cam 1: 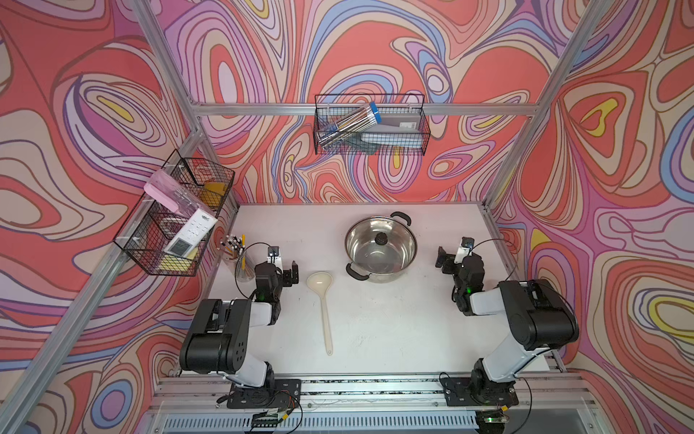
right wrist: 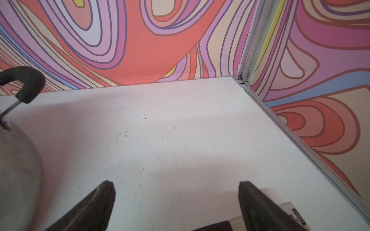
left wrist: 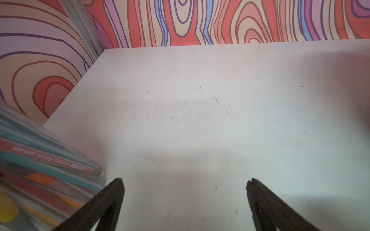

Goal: Stir the soup with a spoon
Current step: Pick up the lid from the pan.

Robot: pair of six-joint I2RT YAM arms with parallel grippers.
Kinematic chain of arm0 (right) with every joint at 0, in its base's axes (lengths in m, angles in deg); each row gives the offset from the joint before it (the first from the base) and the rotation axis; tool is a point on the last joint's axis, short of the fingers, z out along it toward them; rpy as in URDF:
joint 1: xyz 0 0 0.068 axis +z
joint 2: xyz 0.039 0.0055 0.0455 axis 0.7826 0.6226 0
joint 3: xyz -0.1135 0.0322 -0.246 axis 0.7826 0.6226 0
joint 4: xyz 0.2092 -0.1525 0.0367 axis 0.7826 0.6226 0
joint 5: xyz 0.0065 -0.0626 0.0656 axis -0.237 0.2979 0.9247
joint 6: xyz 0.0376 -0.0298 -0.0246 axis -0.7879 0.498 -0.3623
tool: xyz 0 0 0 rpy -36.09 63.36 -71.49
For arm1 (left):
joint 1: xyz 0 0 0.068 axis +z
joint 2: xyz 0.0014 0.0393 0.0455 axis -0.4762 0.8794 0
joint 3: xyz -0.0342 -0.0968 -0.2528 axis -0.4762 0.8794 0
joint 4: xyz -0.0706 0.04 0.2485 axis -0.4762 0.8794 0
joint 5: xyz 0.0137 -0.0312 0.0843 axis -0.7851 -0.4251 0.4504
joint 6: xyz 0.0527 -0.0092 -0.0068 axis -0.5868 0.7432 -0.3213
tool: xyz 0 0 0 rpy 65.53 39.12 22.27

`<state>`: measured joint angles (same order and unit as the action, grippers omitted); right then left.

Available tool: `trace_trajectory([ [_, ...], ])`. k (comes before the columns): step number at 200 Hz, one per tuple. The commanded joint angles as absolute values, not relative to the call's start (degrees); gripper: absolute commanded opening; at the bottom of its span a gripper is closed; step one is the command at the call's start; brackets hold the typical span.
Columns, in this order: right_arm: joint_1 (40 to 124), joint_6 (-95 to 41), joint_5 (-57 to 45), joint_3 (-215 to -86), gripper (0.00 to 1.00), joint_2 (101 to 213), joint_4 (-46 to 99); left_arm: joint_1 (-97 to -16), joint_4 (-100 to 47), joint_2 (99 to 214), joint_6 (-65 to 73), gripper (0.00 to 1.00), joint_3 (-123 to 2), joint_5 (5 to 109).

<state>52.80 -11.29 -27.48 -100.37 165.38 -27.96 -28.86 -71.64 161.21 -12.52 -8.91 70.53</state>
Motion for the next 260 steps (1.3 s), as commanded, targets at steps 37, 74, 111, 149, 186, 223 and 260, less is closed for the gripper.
trace_trajectory([
  [37,52.72,-11.47,-27.96,-100.49,0.98,166.01,-27.96,-28.79,-72.37,161.21,-12.59,0.99,-9.26,70.04],
  [74,52.73,-11.44,-27.94,-100.43,0.98,166.01,-27.96,-28.81,-72.34,161.23,-12.53,0.99,-9.27,70.11],
  [111,52.66,-11.54,-27.90,-100.47,0.98,166.01,-27.96,-28.79,-72.31,161.22,-12.59,0.99,-9.30,70.11],
  [149,52.78,-12.92,-32.30,-102.93,0.98,157.66,-16.05,-29.39,-65.95,154.44,-12.53,0.99,-10.07,72.30],
  [186,52.81,-23.24,-34.74,-117.39,0.98,145.92,21.17,-30.53,-36.42,141.42,-7.27,0.99,-21.63,75.84],
  [223,52.81,-37.84,-36.30,-131.65,0.98,143.59,47.46,-31.25,-15.29,135.90,4.99,0.99,-31.58,75.45],
  [260,53.36,-43.98,-20.68,-144.86,0.84,144.67,60.86,-32.78,4.08,135.36,13.46,0.99,-42.33,65.40],
])
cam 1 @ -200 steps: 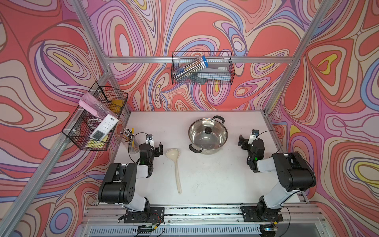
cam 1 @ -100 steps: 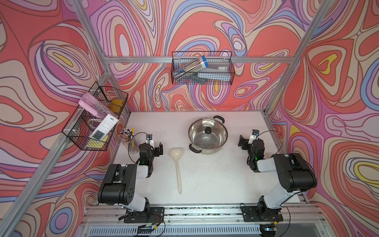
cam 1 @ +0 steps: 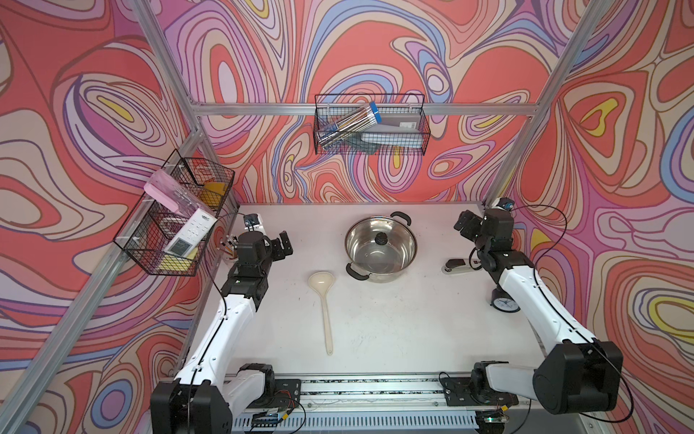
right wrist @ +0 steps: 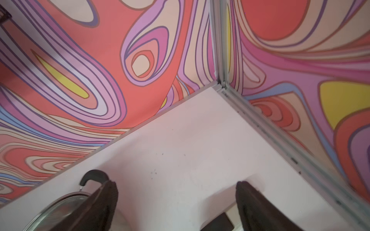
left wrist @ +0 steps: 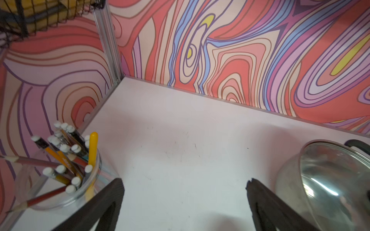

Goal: Stir the soup with a spoon
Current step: Pick up the lid from the pan.

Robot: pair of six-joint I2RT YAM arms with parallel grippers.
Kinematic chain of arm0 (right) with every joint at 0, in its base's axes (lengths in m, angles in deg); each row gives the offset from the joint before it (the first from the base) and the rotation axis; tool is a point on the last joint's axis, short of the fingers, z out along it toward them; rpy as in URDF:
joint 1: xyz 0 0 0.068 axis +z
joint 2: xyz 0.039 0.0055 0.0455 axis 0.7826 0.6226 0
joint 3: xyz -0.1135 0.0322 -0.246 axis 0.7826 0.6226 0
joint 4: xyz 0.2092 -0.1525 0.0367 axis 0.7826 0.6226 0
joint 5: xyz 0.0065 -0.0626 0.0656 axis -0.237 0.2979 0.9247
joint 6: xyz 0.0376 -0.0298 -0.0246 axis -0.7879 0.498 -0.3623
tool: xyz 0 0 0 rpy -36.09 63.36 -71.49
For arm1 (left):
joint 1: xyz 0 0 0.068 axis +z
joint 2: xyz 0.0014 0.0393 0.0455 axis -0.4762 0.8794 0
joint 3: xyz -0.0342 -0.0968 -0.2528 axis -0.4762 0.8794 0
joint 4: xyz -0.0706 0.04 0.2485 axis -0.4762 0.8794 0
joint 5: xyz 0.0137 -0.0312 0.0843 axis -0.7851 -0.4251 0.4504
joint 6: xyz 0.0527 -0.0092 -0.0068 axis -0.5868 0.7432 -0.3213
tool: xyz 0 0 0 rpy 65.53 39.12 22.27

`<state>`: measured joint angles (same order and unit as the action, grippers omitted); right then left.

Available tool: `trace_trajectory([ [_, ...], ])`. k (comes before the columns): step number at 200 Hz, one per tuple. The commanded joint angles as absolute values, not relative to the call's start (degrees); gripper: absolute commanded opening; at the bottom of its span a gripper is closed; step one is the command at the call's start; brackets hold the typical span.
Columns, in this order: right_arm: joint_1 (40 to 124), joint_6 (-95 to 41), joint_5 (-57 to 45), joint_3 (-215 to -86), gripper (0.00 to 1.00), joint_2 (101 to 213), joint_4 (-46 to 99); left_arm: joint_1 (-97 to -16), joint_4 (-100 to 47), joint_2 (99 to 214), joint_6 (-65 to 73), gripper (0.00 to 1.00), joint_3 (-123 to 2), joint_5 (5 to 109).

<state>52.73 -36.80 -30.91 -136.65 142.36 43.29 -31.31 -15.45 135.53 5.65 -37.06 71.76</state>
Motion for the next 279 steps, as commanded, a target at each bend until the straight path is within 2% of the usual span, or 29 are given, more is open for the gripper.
trace_trajectory([
  [1,53.53,-43.99,-20.45,-145.43,0.83,144.97,61.36,-32.94,4.51,135.36,13.57,0.99,-42.61,65.35],
  [55,73.13,-40.19,-22.91,-173.38,0.80,164.81,78.85,-39.26,22.50,135.58,21.02,0.99,-51.61,64.36],
  [94,81.83,-39.67,-26.60,-188.01,0.75,179.25,85.53,-40.56,30.18,131.45,23.88,0.99,-53.53,63.02],
  [155,83.05,-39.78,-29.46,-195.09,0.69,190.71,88.32,-40.56,33.29,122.77,26.05,0.99,-51.85,64.99],
  [195,83.06,-38.93,-30.30,-194.15,0.66,191.90,88.25,-40.56,33.44,121.92,27.24,0.99,-51.41,65.96],
  [224,83.05,-38.26,-30.19,-194.25,0.57,192.79,87.88,-40.55,32.52,122.49,27.31,0.99,-51.44,65.90],
  [279,83.05,-38.83,-30.16,-192.27,0.47,192.70,87.30,-40.56,31.72,122.89,27.86,0.99,-51.10,66.01],
])
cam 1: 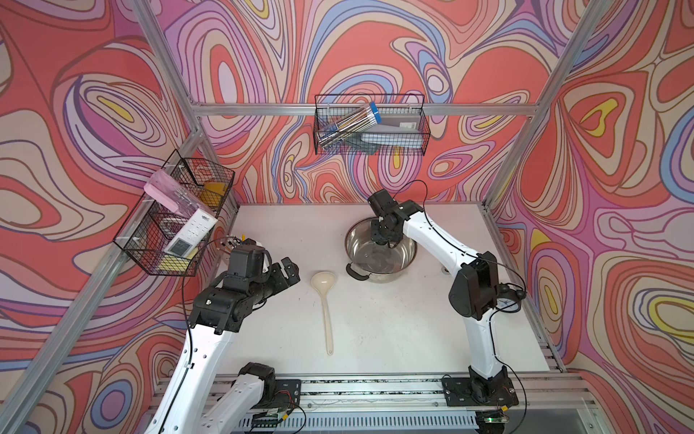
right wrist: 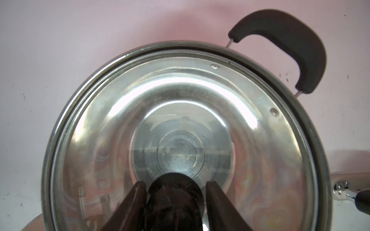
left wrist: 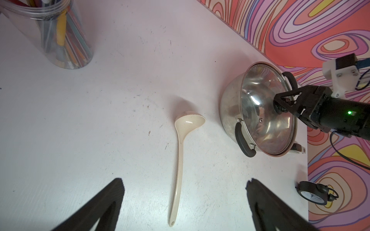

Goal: Stir the soup with a spoon
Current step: Pick up the lid from the pan.

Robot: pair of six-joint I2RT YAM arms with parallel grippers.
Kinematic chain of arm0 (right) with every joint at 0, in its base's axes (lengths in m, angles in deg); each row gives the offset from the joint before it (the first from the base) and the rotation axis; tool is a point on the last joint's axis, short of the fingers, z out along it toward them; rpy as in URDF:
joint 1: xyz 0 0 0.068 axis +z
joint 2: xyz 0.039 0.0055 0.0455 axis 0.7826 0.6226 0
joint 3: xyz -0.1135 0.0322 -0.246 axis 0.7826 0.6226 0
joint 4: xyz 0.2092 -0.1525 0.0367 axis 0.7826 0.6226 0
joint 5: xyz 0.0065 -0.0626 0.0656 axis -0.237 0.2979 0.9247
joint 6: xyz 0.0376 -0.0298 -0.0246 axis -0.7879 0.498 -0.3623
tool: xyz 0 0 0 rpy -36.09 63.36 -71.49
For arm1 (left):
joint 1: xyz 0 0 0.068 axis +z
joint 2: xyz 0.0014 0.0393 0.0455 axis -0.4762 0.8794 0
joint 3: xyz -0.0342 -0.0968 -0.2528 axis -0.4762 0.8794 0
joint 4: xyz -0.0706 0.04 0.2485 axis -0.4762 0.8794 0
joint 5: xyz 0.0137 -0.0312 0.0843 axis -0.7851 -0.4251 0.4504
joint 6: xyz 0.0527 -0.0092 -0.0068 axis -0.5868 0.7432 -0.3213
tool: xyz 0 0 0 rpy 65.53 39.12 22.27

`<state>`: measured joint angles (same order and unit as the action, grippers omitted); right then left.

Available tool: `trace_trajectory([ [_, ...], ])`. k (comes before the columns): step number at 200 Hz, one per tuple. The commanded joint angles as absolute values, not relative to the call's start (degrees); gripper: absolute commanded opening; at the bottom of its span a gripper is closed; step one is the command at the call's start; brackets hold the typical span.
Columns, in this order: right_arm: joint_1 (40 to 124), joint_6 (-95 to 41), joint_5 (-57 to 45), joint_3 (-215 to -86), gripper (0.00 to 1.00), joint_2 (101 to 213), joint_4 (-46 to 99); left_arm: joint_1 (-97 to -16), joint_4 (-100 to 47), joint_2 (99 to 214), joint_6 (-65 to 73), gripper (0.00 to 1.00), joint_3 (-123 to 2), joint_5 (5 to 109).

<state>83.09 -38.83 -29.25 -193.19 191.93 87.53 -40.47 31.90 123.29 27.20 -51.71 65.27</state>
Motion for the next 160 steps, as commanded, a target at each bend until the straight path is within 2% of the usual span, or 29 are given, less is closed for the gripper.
trace_trajectory([
  [1,83.09,-38.82,-30.11,-192.21,0.47,192.72,87.28,-40.56,31.69,122.84,27.85,0.99,-51.04,66.01],
  [70,84.02,-39.29,-30.10,-192.20,0.28,190.85,85.95,-40.56,32.02,121.46,28.50,0.99,-50.14,66.79],
  [160,83.78,-36.49,-36.14,-198.18,0.25,184.08,88.82,-40.56,29.42,122.65,29.03,0.99,-50.45,66.90],
])
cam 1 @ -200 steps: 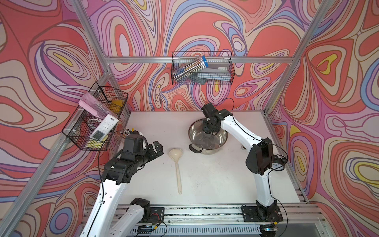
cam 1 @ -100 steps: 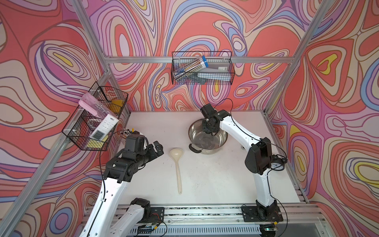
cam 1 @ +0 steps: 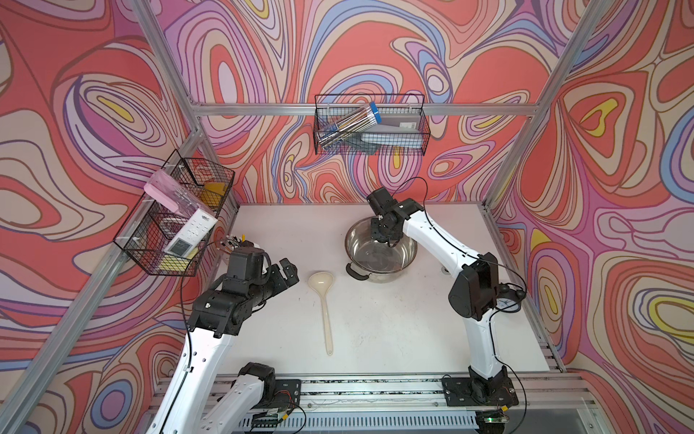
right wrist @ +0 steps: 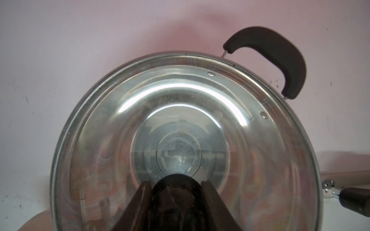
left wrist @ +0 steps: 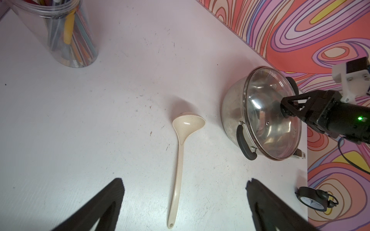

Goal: Stir the soup with a spoon
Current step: Pick up the lid from the pan, then place the lid at the corner of the board.

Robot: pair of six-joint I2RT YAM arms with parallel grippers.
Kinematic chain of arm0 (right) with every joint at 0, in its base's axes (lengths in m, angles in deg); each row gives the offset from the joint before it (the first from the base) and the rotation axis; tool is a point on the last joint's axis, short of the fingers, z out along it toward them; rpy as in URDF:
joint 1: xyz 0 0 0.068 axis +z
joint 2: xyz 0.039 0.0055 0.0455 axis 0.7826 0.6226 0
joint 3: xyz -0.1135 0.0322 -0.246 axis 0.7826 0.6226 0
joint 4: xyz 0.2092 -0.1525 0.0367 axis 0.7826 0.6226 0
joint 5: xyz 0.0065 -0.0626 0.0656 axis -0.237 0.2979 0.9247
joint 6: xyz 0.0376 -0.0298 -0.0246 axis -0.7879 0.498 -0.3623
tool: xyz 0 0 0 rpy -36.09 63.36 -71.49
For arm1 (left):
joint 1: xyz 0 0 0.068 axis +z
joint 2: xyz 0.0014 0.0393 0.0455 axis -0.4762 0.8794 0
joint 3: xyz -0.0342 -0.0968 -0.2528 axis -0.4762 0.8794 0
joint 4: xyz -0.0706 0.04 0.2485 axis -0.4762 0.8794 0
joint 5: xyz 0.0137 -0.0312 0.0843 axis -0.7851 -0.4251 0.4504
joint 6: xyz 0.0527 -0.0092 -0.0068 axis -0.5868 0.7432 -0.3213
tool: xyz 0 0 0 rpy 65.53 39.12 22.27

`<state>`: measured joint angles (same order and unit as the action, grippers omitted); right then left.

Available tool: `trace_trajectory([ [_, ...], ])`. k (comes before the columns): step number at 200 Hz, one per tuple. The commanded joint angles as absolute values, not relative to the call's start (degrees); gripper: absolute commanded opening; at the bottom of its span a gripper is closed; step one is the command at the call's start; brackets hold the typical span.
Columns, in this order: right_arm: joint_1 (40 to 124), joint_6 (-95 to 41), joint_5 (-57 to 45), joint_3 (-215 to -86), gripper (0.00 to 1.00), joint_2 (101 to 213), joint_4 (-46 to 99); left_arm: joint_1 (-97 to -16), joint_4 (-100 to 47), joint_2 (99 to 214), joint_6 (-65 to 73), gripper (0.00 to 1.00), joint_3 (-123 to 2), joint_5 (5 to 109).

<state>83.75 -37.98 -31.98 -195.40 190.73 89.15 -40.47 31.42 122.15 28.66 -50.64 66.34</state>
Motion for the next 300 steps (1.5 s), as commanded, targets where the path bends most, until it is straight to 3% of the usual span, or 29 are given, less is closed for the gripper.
trace_trajectory([
  [1,83.77,-36.46,-36.18,-198.19,0.25,184.01,88.88,-40.56,29.36,122.68,29.05,0.99,-50.41,66.89],
  [50,76.39,-35.52,-36.89,-191.79,0.23,177.16,88.53,-40.56,26.78,124.06,29.75,0.99,-49.84,65.98],
  [112,58.61,-34.32,-31.94,-184.68,0.23,171.43,84.39,-40.56,22.26,128.28,30.65,0.99,-50.19,63.82],
  [155,53.02,-33.96,-30.30,-188.89,0.23,179.11,82.09,-40.56,19.76,132.47,30.79,0.99,-51.77,62.13],
  [246,48.18,-34.01,-25.92,-211.39,0.22,204.44,83.81,-40.56,16.58,137.84,30.83,0.99,-52.44,60.49],
  [300,48.07,-34.59,-22.93,-212.56,0.22,211.43,79.33,-40.56,15.93,142.38,30.65,0.99,-51.66,56.35],
])
